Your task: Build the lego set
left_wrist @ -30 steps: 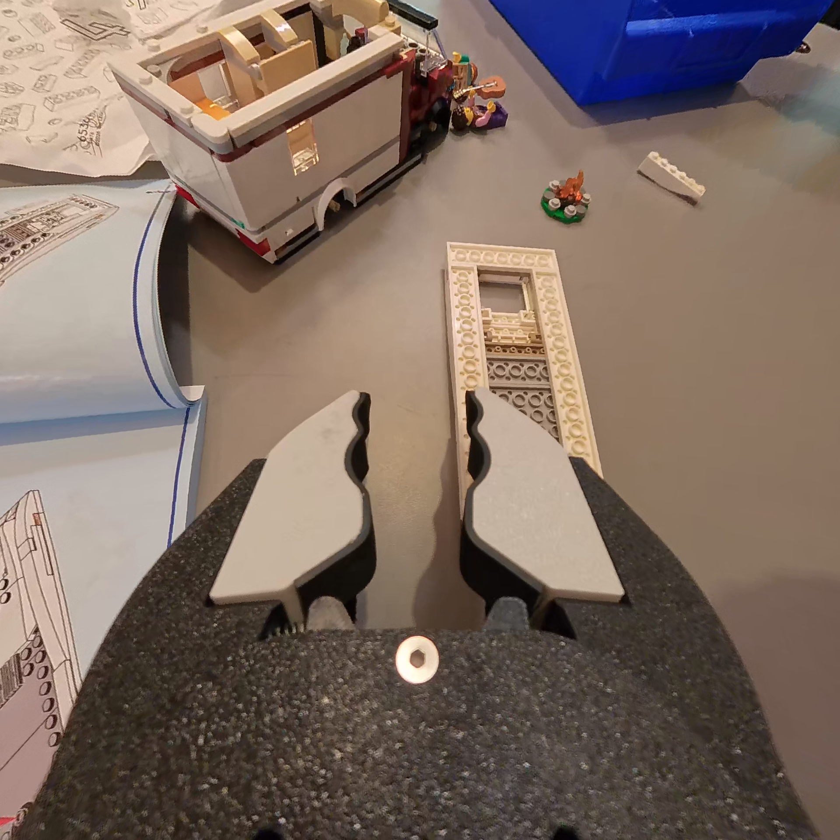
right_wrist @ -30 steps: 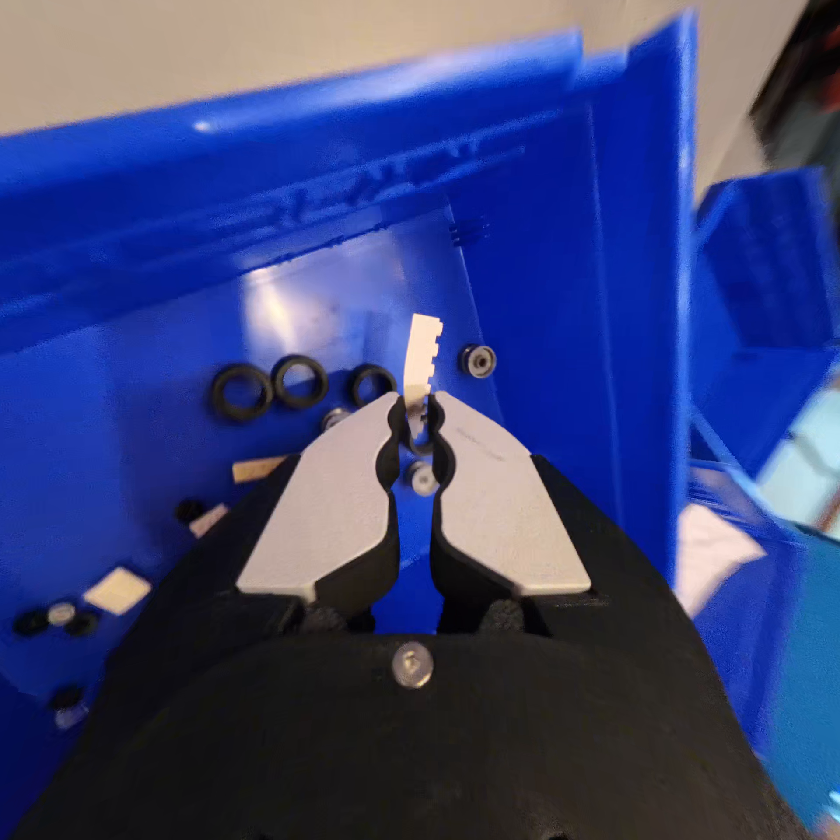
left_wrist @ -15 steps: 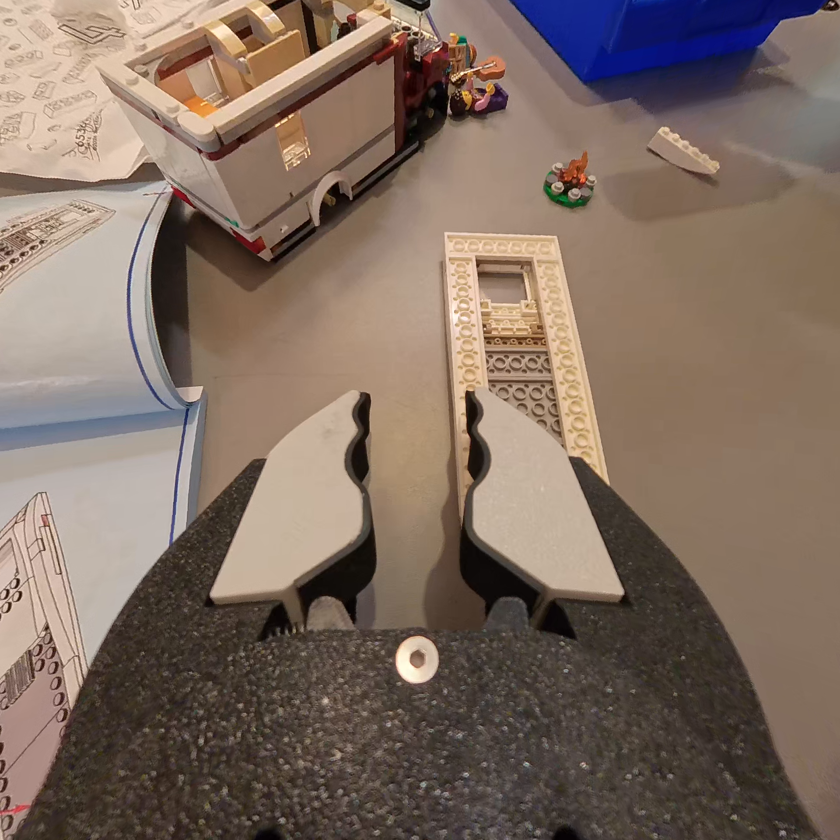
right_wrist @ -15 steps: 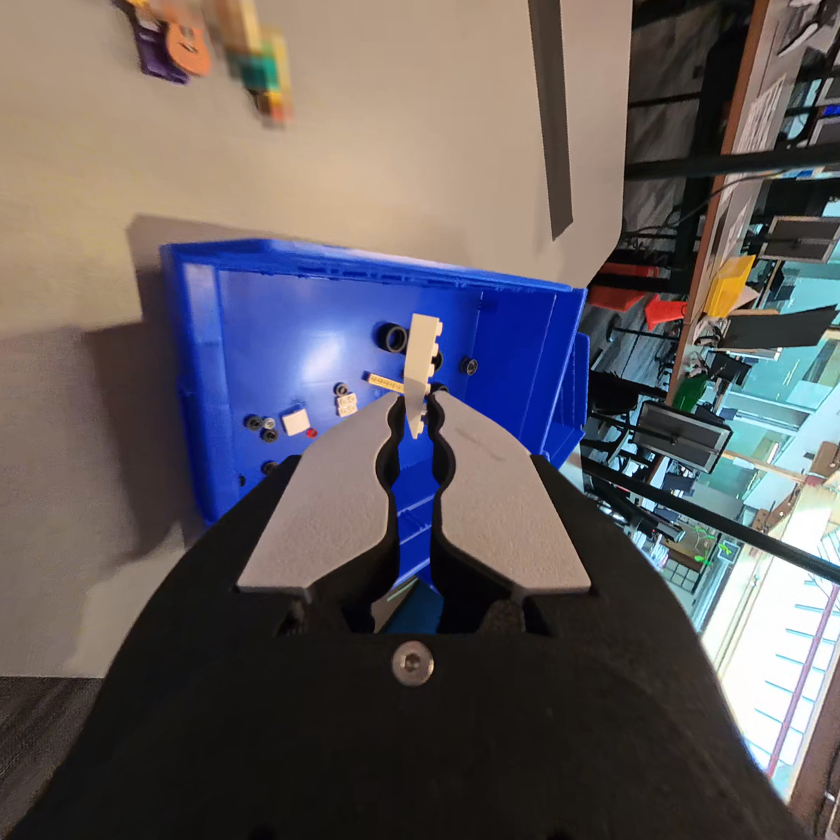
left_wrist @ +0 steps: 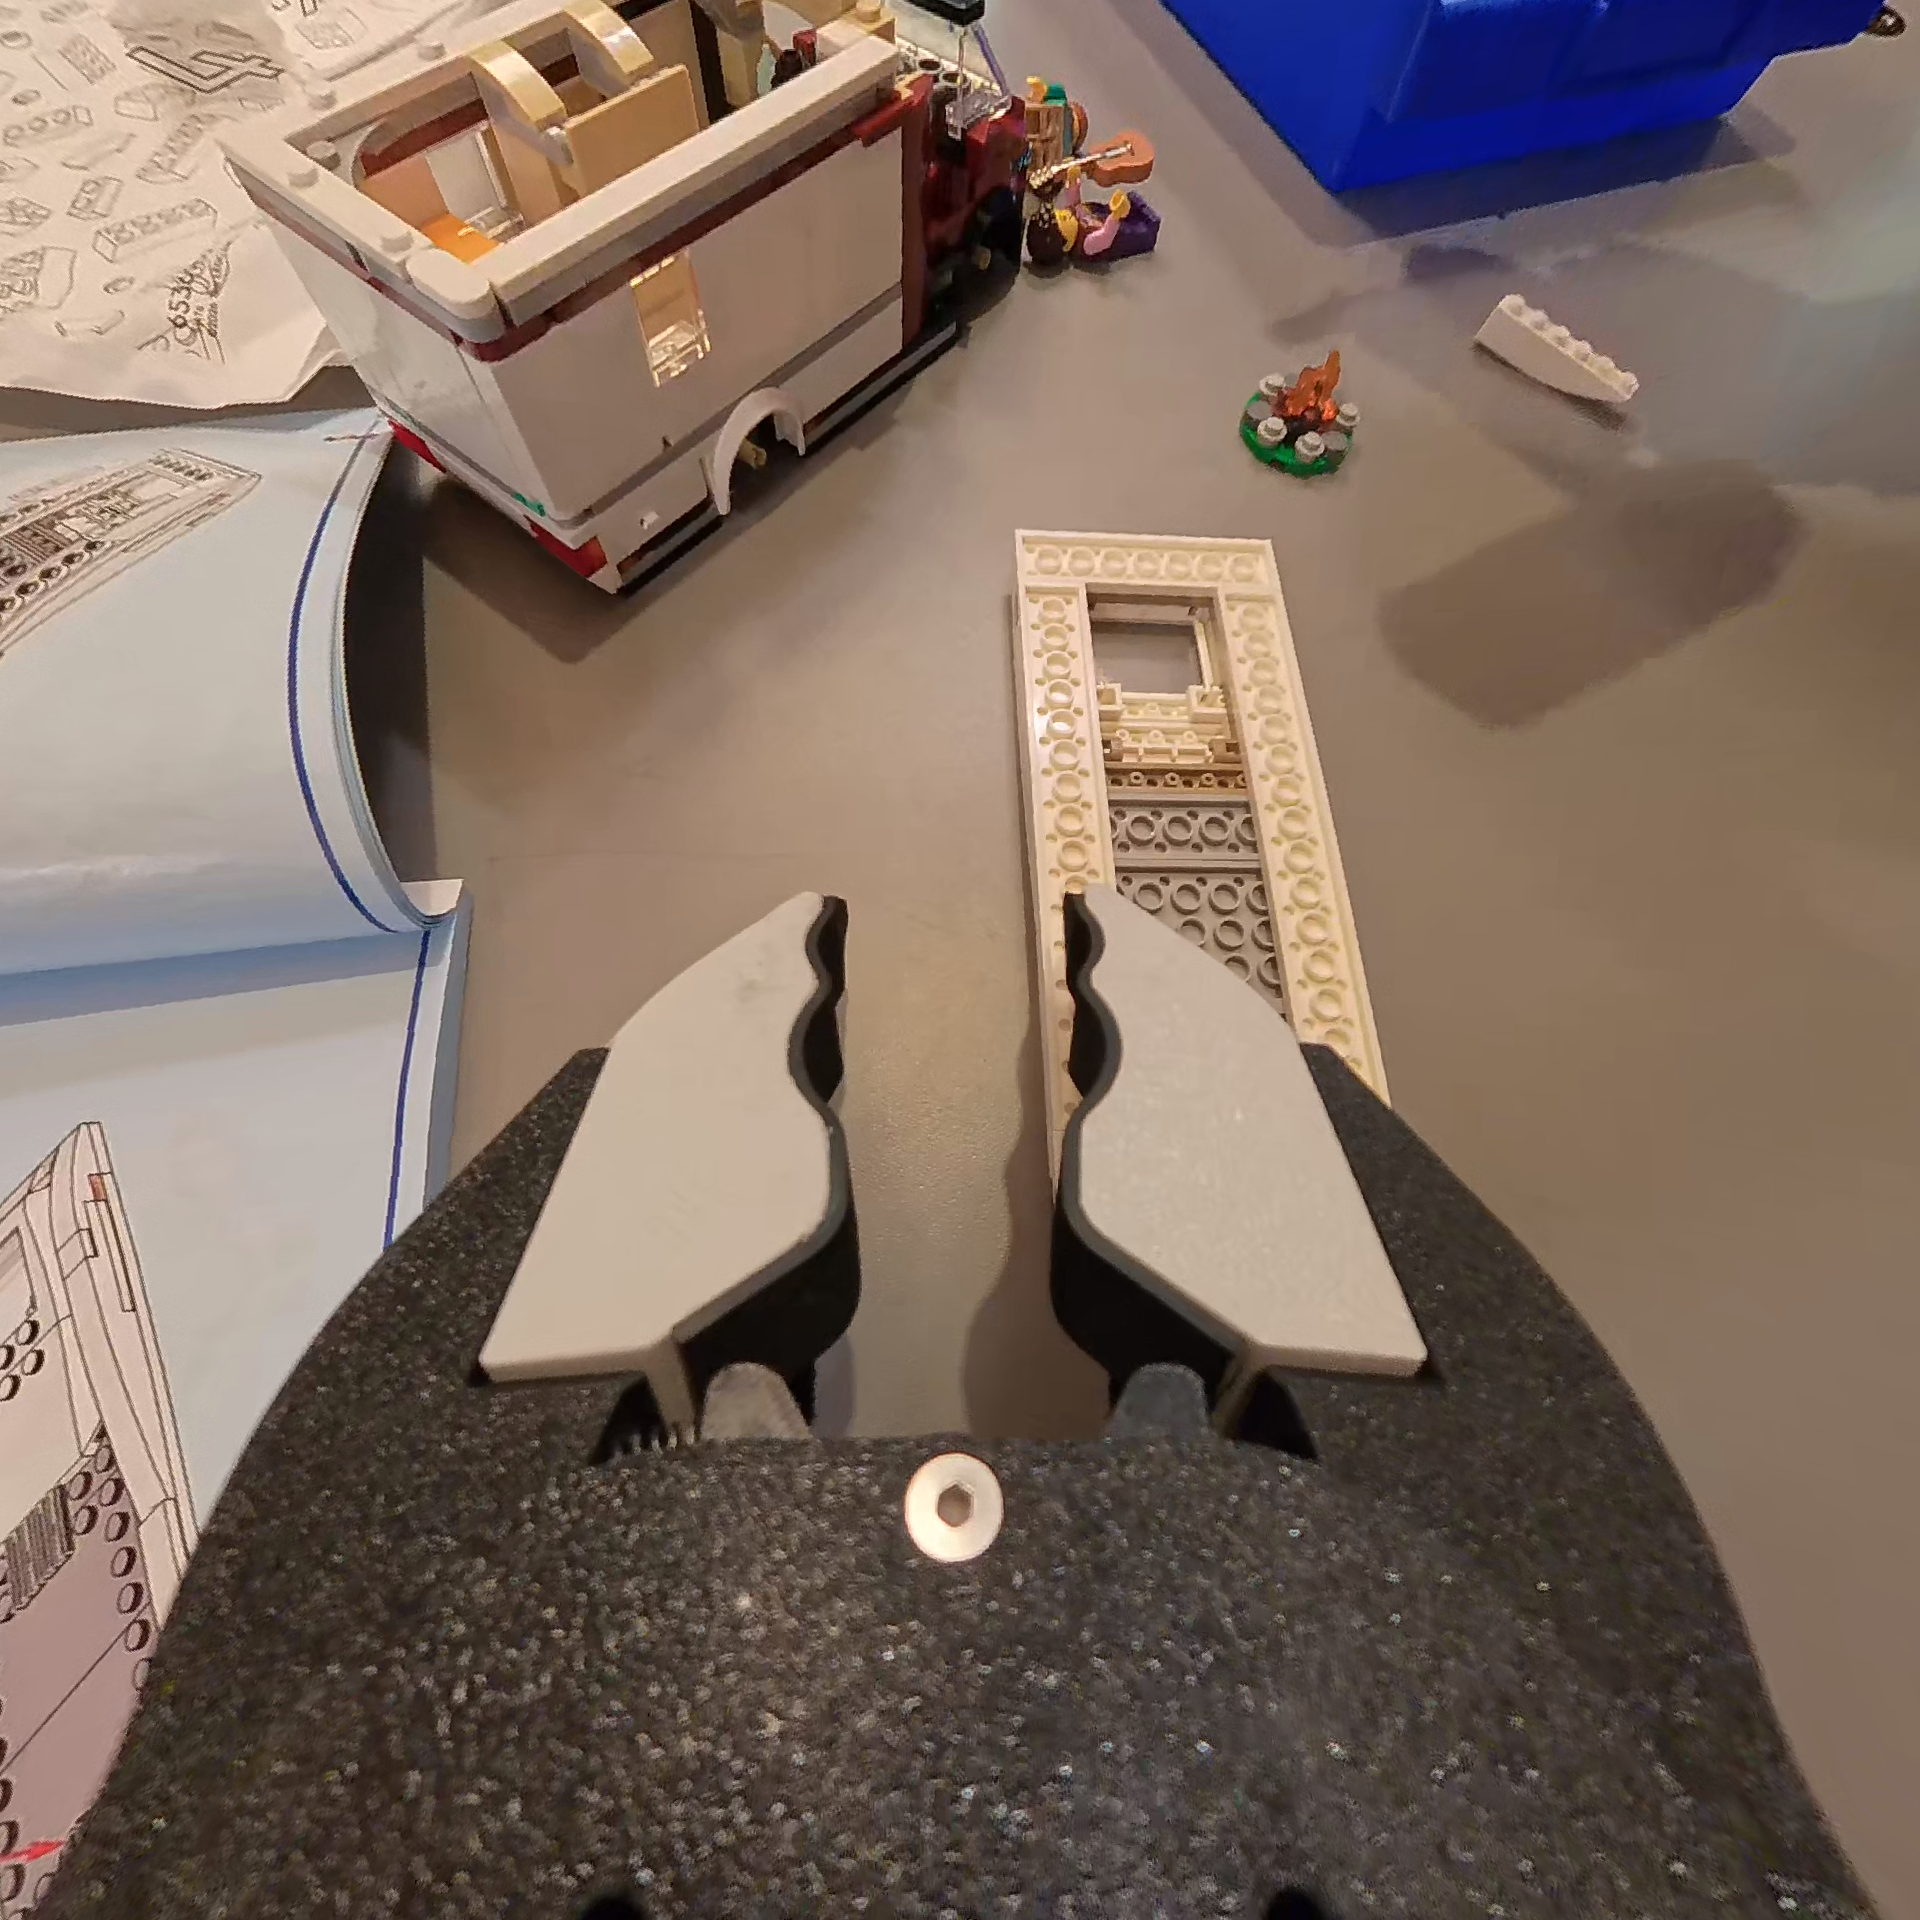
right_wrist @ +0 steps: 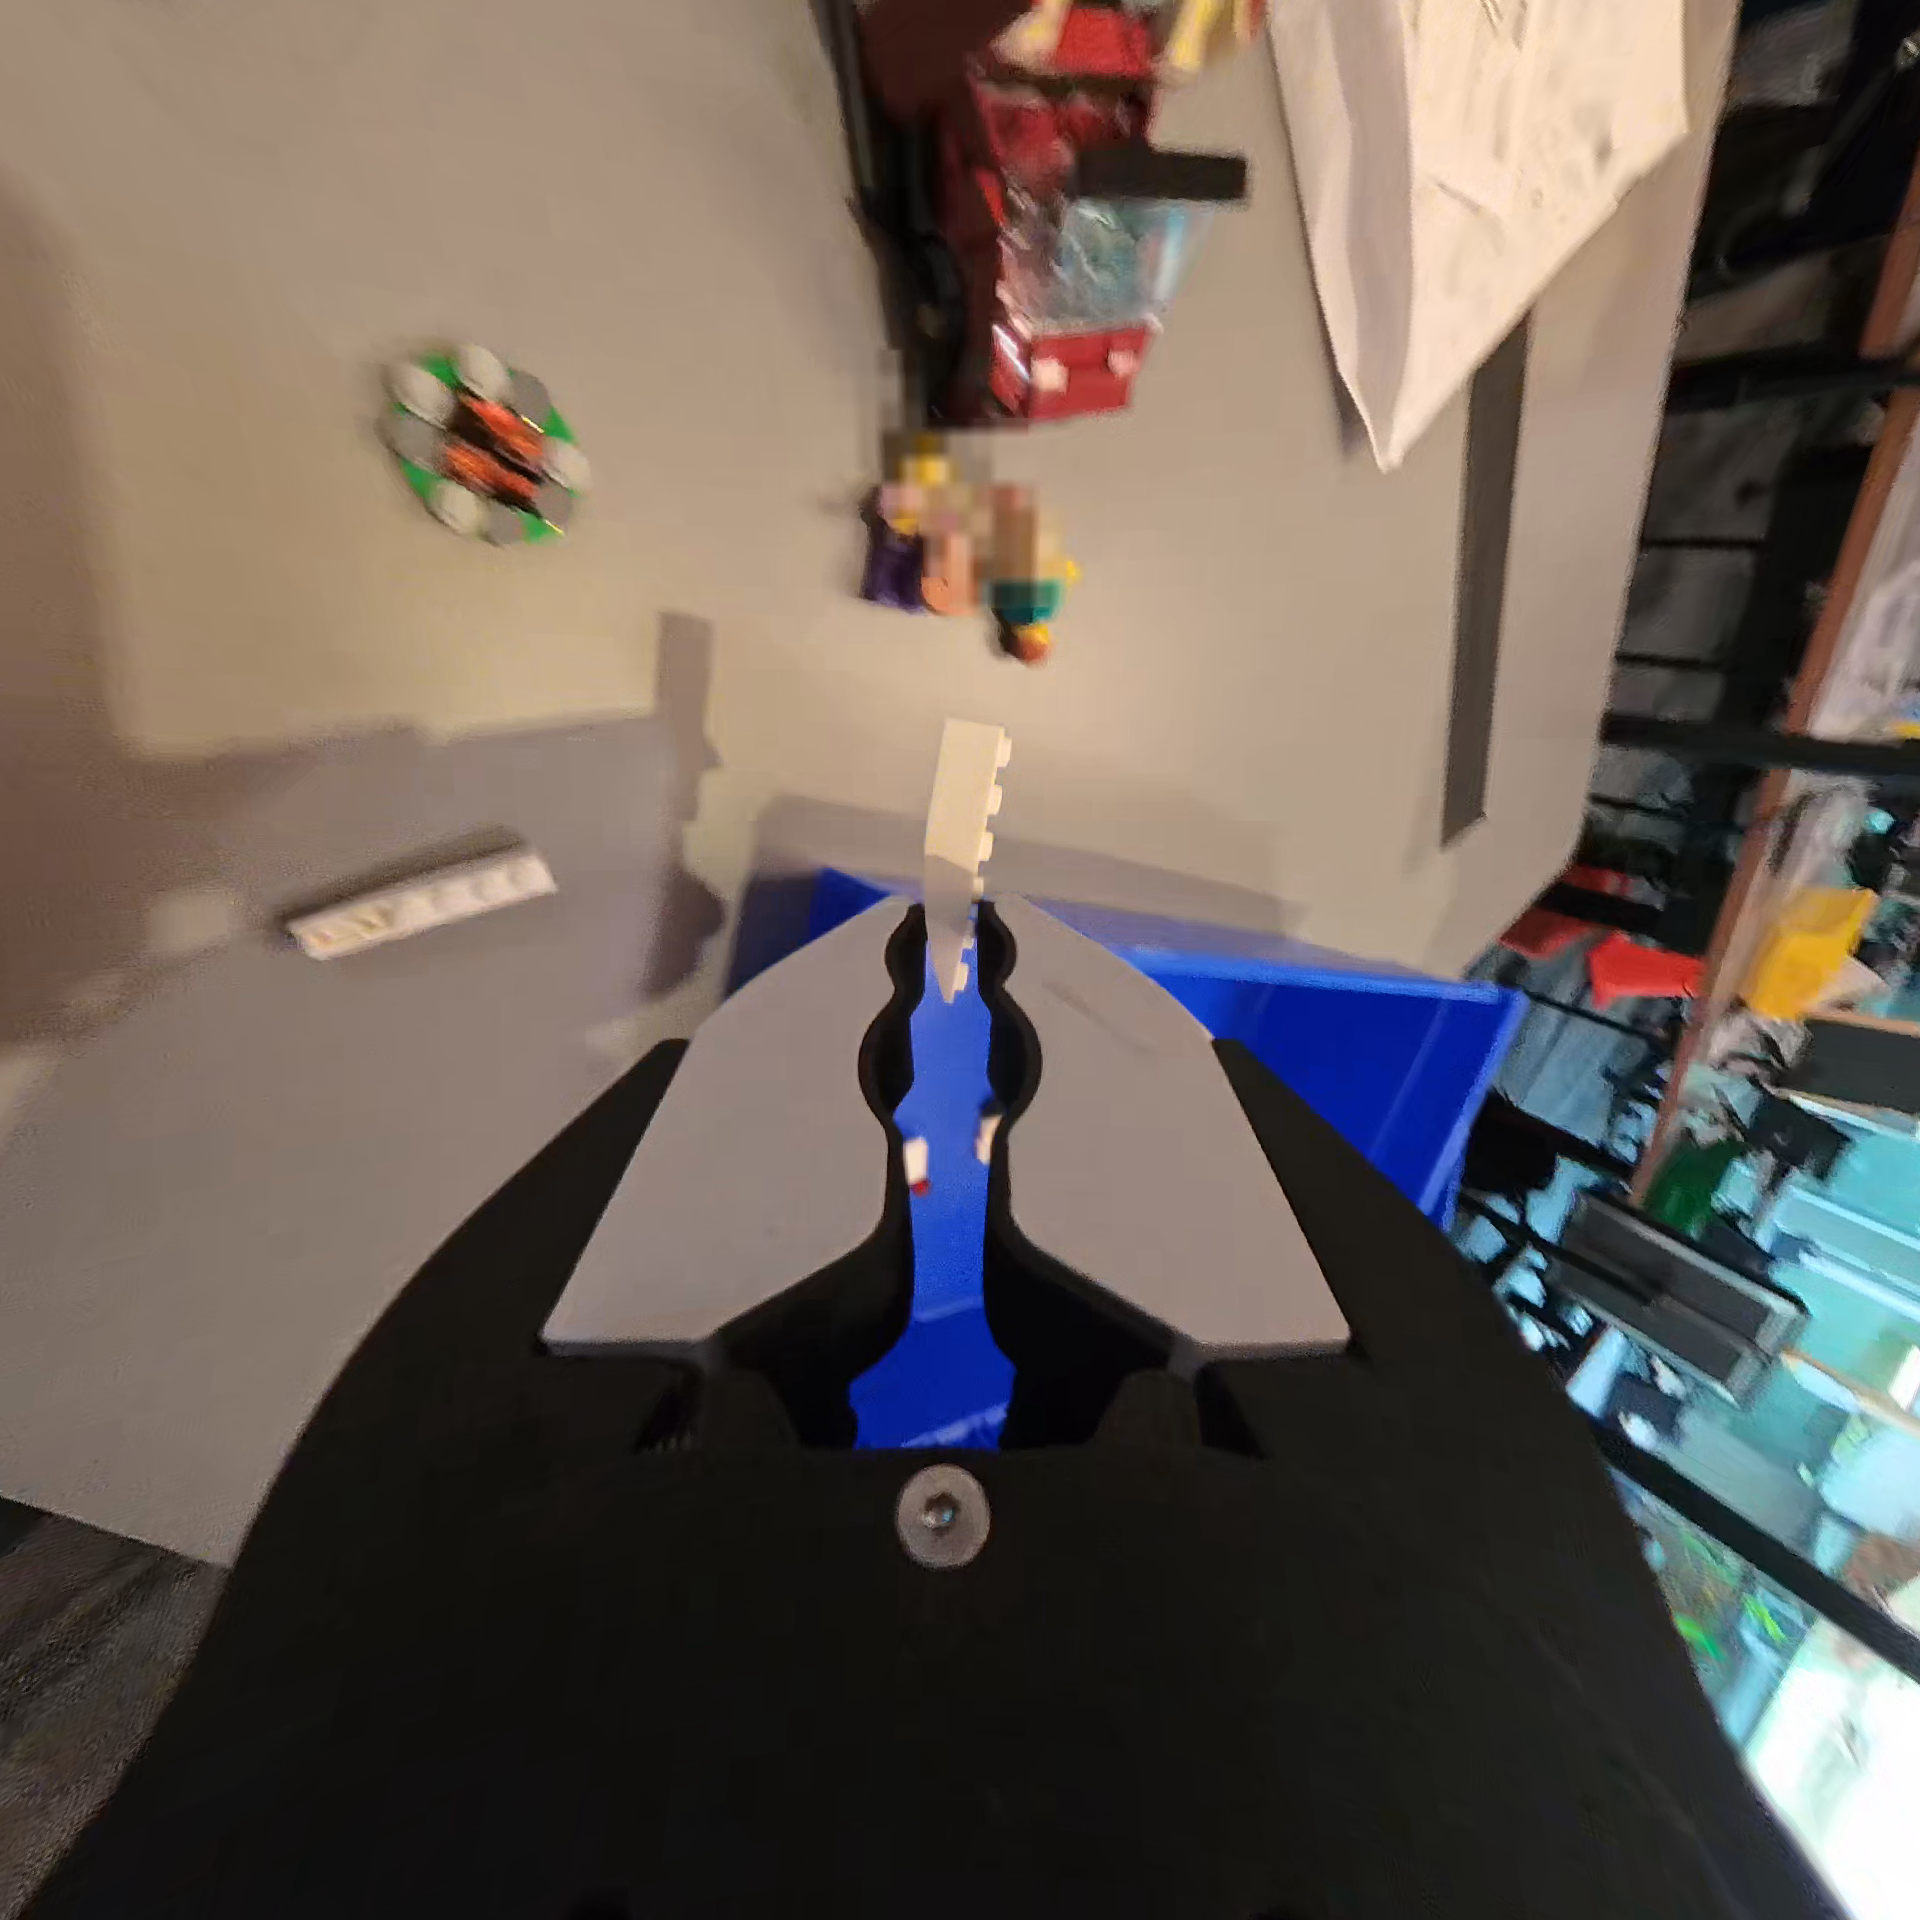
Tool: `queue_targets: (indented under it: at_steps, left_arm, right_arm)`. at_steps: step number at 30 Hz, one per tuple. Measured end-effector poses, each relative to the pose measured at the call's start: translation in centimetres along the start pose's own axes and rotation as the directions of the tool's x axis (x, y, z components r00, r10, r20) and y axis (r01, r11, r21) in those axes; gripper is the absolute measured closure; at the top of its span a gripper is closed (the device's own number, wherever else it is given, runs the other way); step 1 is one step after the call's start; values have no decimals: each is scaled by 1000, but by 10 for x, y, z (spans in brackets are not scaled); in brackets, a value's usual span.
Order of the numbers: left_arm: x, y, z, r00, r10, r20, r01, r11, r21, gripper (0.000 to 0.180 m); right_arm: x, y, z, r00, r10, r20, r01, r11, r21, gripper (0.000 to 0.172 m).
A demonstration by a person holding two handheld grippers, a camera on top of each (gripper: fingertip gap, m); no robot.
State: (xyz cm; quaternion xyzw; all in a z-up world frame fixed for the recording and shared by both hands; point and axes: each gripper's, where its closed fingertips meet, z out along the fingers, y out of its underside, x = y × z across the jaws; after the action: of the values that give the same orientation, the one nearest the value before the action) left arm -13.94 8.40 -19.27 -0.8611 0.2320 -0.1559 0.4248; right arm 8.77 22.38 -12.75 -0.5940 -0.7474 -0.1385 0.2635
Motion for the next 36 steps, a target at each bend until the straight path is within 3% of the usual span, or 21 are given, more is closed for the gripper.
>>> queue_targets:
  at_steps: [7, 13, 17, 27, 36]
  left_arm:
    - [1, 1, -1, 1000, -2, -14, 2, 1000, -3, 139]
    - [1, 0, -1, 999, -15, -29, 15, 1000, 2, 139]
    - [2, 0, -1, 999, -13, -35, 13, 1000, 1, 139]
    - [-13, -7, -10, 996, -89, -29, 91, 993, 74, 139]
    - [-14, -11, -15, 990, -119, -70, 126, 986, 108, 139]
  right_arm:
    - [-91, -76, 19, 943, -76, 323, -14, 964, 265, 163]
    - [-135, -99, 33, 876, -156, 455, -6, 942, 335, 163]
    - [-131, -106, 32, 862, -154, 484, -42, 928, 371, 155]
    - [-97, -137, 36, 905, -135, 403, -92, 864, 495, 138]
    - [-97, -161, 42, 887, -277, 369, 30, 833, 553, 100]
